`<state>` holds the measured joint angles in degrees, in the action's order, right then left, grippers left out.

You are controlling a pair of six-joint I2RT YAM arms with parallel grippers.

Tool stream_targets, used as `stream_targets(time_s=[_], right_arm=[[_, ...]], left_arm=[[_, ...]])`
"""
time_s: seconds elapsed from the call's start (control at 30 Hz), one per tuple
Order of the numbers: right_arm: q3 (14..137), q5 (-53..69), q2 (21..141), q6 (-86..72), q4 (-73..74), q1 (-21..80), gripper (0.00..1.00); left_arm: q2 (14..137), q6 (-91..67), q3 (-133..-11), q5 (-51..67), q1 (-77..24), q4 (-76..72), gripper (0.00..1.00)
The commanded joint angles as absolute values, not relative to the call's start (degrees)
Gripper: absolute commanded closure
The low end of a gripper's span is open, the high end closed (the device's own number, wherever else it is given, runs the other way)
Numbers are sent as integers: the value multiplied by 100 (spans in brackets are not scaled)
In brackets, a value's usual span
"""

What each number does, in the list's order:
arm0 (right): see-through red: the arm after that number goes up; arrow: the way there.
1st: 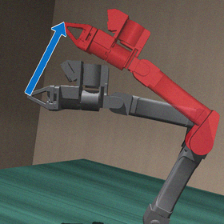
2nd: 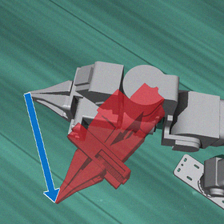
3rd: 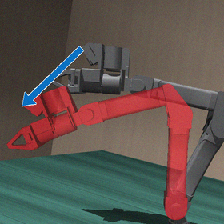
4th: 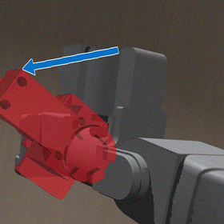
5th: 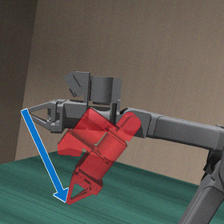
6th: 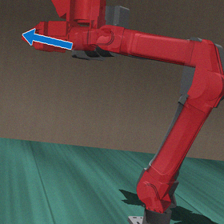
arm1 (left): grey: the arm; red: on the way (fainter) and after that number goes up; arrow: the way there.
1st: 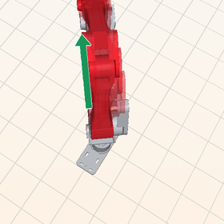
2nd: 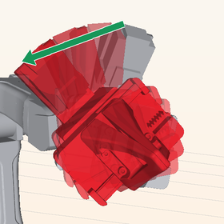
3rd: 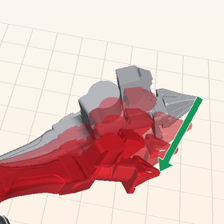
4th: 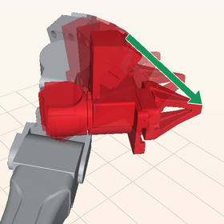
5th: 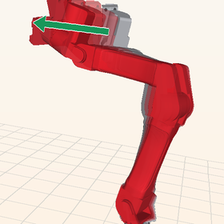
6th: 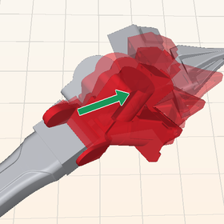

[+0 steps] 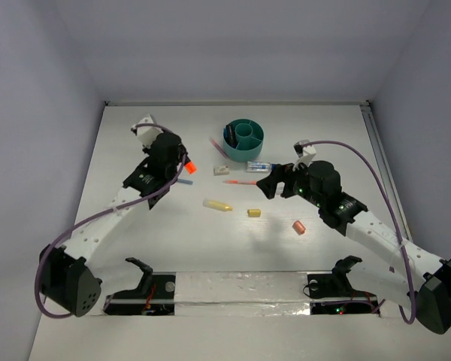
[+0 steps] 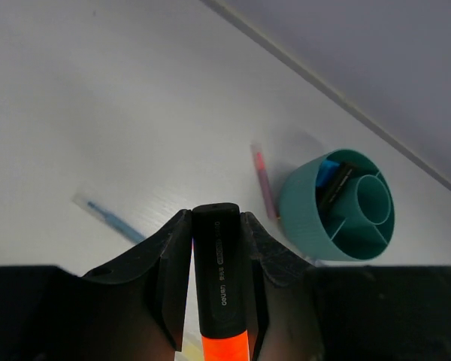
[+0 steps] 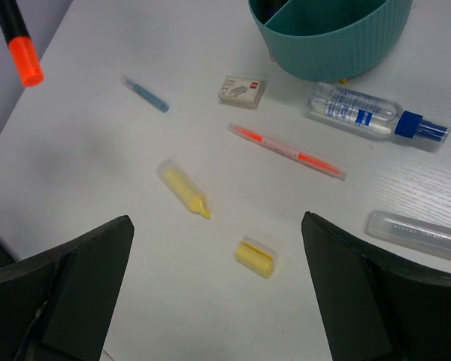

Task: Sort the stationery into containers
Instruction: Pick up the pen from the center of the board, then place the pen in the storage box.

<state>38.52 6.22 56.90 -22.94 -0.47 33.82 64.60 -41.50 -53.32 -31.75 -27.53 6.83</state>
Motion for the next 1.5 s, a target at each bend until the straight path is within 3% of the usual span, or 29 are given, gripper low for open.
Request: stream_targets(time_s=[0.0, 0.23, 0.33, 0.6, 1.47], right_arm=[[3990, 501, 5572, -2294, -308, 3410, 0], [3929, 299, 5467, -2311, -351, 3410, 0], [3903, 246, 5484, -2320, -386, 3410, 0], [3876, 176, 5449, -2329, -422, 3410, 0], [3621, -246, 4949, -2417, -615, 3410, 0]], left_arm=[[7090, -3885, -6053, -4007, -3242, 18, 100], [8638, -3078, -7215, -5035, -3612, -1018, 100], [9201, -2427, -7531, -5255, -3761, -1905, 100], [10396, -1653, -8559, -5493, -3928, -2513, 100], [11988, -712, -9132, -5853, -4157, -3744, 100]])
